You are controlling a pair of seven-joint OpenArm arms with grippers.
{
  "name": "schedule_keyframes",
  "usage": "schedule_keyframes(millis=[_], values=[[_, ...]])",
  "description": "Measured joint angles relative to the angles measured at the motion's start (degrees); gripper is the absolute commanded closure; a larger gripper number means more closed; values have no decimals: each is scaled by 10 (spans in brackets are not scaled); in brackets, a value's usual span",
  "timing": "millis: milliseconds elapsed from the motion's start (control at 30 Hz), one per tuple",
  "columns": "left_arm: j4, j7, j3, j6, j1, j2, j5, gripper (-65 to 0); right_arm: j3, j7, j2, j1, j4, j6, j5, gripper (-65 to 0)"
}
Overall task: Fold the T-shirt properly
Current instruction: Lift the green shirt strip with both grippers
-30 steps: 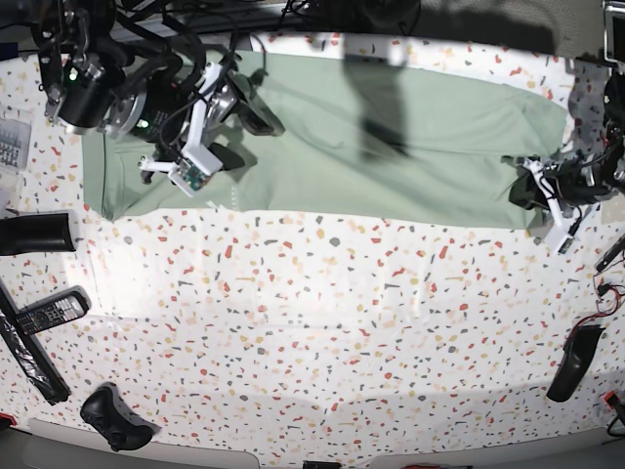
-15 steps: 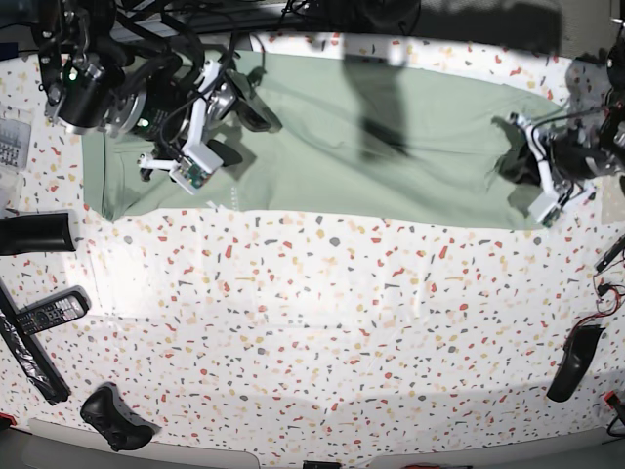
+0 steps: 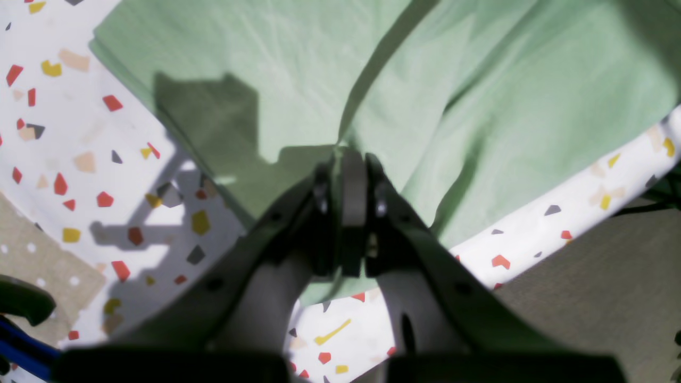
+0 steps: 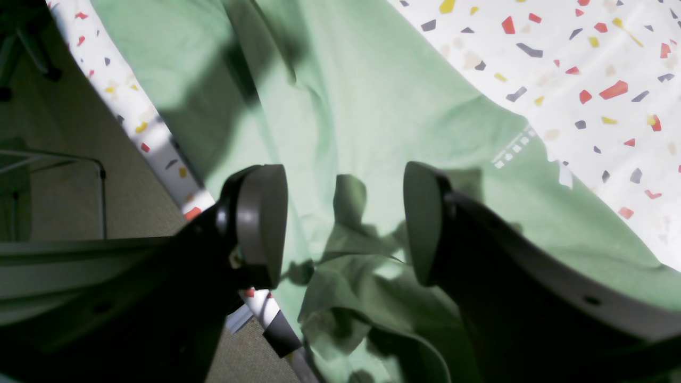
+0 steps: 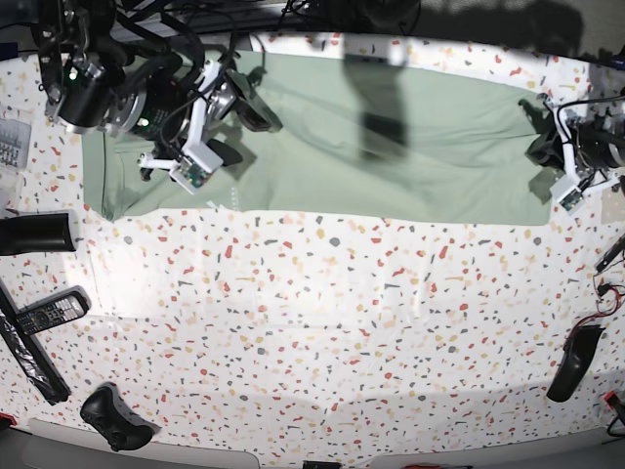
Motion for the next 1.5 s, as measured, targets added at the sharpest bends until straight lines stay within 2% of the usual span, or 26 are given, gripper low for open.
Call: schedule_keyframes(millis=[133, 267, 333, 433, 500, 600, 667, 733, 867, 967, 1200, 1500], values=[[0, 0, 0, -24, 0, -10, 0, 0, 0, 14, -1, 0, 0, 0, -30, -338], [0, 0, 0, -28, 0, -12, 0, 0, 0, 44, -18, 0, 0, 0, -82, -338], [0, 0, 0, -27, 0, -12, 0, 0, 3, 61, -37, 0, 0, -48, -113, -338], [0, 0, 0, -27, 0, -12, 0, 0, 20, 68, -72, 0, 0, -139, -172, -338], [0, 0, 0, -27, 0, -12, 0, 0, 31, 60, -94, 0, 0, -165, -207, -338], [0, 0, 0, -27, 0, -12, 0, 0, 46, 56, -124, -10, -1, -170, -251, -338], [0, 0, 0, -27, 0, -12, 0, 0, 52, 93, -141, -22, -20, -170, -281, -338], [0, 0, 0, -28, 0, -12, 0, 0, 60, 100, -153, -26, -60, -170, -297, -338], [0, 0, 0, -27, 3, -12, 0, 0, 68, 100, -154, -29, -144, -171, -296, -338], [0, 3, 0, -28, 7, -10, 0, 0, 78, 113, -154, -27, -166, -170, -297, -338], [0, 29, 0, -28, 7, -11, 0, 0, 143, 103, -158, -12, -173, -177, -306, -338], [0, 50, 0, -27, 7, -11, -11, 0, 146, 101, -157, -8, -173, -177, -292, -338]])
